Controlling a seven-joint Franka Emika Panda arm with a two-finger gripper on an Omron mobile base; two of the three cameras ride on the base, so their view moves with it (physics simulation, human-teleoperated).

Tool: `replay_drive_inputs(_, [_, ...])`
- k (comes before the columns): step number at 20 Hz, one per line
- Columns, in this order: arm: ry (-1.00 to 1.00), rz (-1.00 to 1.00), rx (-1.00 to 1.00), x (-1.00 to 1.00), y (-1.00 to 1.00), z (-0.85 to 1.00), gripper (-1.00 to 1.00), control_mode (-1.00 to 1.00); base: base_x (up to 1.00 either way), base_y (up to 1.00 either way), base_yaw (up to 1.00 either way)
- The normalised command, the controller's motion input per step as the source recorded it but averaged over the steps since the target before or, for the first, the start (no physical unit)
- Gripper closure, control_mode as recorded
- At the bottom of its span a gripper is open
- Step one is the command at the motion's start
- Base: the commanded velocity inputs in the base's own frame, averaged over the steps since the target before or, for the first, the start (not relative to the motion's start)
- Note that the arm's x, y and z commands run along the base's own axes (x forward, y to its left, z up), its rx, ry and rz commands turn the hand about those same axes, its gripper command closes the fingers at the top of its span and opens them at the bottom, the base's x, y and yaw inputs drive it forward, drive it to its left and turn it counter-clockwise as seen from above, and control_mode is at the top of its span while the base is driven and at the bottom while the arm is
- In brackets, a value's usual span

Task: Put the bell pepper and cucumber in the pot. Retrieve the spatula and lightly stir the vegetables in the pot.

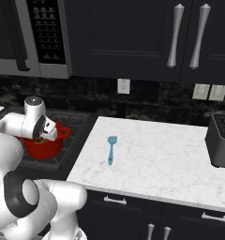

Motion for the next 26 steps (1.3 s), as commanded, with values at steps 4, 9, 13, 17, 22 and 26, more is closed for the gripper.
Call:
replay_drive_inputs(4, [0.0,0.0,-0.01,0.13,0.01,0.0,-1.0,-1.0,0.0,0.0,0.0])
replay_drive_inputs(9, [0.0,0.0,-0.02,0.28,0.11,0.0,-1.0,-1.0,0.0,0.0,0.0])
replay_drive_inputs(13, [0.0,0.0,-0.01,0.14,0.05,-0.01,-1.0,-1.0,0.0,0.0,0.0])
replay_drive_inputs(17, [0.0,0.0,0.0,-0.01,0.0,0.0,-1.0,-1.0,0.0,0.0,0.0])
replay_drive_inputs(22, [-0.08,0.0,0.0,-0.62,-0.17,0.35,-1.0,-1.0,0.0,0.0,0.0])
replay_drive_inputs(26, [-0.13,0.0,0.0,-1.0,-0.69,0.76,-1.0,-1.0,0.0,0.0,0.0])
